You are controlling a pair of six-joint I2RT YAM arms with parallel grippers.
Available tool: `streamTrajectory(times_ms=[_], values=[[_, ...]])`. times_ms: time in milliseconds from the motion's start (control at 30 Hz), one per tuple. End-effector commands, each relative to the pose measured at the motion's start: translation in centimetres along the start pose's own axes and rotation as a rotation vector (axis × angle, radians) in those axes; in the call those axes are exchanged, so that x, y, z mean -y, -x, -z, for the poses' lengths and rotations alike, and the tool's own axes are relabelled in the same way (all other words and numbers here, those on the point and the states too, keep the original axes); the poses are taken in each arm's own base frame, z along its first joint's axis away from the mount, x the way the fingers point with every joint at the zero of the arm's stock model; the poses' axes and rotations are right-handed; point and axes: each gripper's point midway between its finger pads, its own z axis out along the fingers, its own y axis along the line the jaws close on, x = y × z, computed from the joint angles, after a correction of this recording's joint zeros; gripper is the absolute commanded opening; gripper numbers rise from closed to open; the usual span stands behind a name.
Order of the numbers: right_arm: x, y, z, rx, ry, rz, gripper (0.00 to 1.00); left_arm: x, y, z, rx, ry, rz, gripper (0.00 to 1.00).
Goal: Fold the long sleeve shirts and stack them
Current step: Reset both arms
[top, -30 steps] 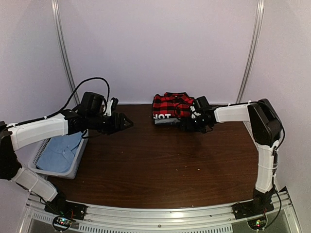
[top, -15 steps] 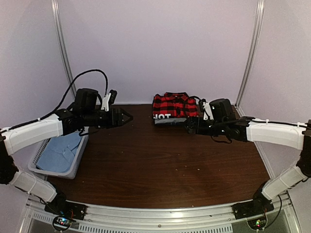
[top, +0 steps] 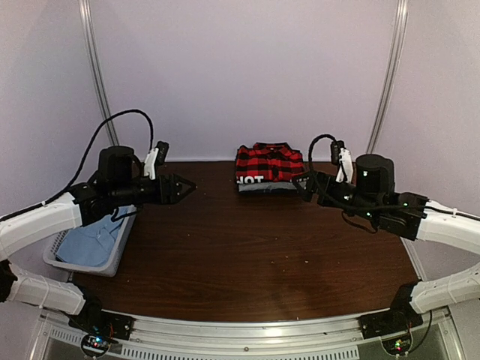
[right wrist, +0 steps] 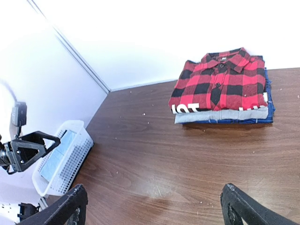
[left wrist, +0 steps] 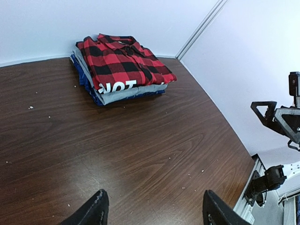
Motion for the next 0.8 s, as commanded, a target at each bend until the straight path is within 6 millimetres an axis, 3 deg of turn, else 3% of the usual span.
streamTrajectory(times_ms=[0, 267, 767], values=[[0.5, 2.1, 1.6, 0.093, -0.040, -0.004, 1.00, 0.2, 2.5, 1.2, 0.107, 0.019, -0.065, 0.70], [1.5, 3.4, 2.7, 0.134, -0.106, 0.002, 1.00, 0.6, 3.7, 1.6, 0.140, 0.022, -0.086, 0.70], [1.4, 3.3, 2.4, 0.135, -0.099, -0.011, 1.00, 0.7, 3.8, 1.6, 0.150, 0.020, -0.087, 0.70]])
